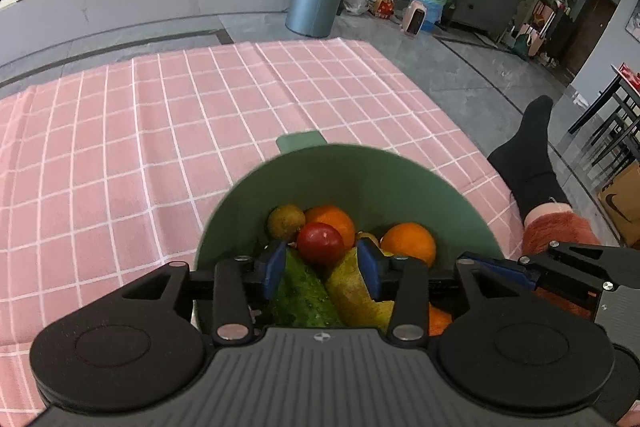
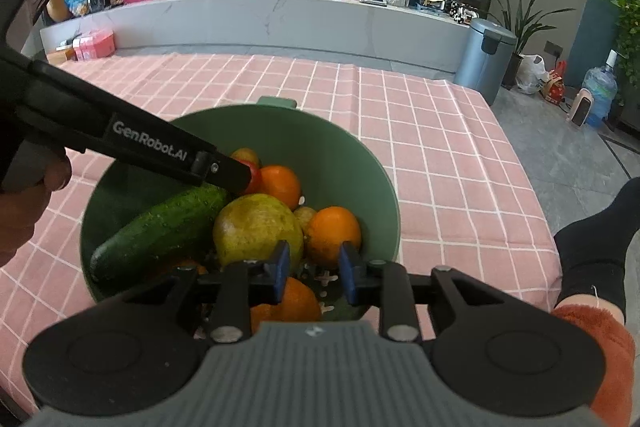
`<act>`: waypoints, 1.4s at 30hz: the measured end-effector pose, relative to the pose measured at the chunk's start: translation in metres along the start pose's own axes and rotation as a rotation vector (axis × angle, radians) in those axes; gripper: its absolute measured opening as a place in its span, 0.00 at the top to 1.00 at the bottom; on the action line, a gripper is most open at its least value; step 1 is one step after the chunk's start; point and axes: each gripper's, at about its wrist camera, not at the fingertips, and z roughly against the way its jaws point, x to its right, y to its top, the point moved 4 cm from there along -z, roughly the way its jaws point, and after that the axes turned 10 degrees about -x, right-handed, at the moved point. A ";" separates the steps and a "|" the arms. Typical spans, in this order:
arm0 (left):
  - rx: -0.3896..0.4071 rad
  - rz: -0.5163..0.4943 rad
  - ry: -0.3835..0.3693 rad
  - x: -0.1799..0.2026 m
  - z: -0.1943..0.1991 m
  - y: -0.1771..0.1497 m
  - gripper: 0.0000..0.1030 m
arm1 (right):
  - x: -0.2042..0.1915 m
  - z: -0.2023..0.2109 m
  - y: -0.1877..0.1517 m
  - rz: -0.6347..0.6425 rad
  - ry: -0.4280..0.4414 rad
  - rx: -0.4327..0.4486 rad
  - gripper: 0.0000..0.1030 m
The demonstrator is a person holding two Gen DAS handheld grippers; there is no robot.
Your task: Organize fruits
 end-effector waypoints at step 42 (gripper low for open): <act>0.305 0.021 0.463 -0.016 0.141 -0.172 0.20 | -0.117 0.123 -0.089 -0.080 -0.046 0.333 0.23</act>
